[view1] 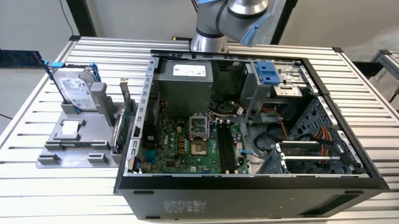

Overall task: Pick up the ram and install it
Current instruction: 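Pick up the ram and move it above insertion slot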

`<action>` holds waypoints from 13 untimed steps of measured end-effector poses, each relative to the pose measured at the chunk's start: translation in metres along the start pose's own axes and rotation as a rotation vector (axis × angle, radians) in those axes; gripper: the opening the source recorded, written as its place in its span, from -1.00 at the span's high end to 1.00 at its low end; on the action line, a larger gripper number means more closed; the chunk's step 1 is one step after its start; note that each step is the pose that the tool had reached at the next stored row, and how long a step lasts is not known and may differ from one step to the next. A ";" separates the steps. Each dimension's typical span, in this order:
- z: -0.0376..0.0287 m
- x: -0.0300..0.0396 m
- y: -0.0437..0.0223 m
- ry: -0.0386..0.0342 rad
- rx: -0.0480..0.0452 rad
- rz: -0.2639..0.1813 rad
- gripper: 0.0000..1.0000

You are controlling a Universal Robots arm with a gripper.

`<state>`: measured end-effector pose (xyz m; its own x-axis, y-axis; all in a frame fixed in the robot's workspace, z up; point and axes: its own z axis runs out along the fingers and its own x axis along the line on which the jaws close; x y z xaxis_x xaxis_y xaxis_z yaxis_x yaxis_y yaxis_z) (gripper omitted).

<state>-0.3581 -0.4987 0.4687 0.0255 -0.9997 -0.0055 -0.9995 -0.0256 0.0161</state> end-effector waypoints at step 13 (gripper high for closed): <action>-0.0165 -0.0001 0.0002 0.0001 -0.0001 0.000 1.00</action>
<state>-0.3580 -0.4986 0.4852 0.0255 -0.9997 -0.0054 -0.9995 -0.0256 0.0162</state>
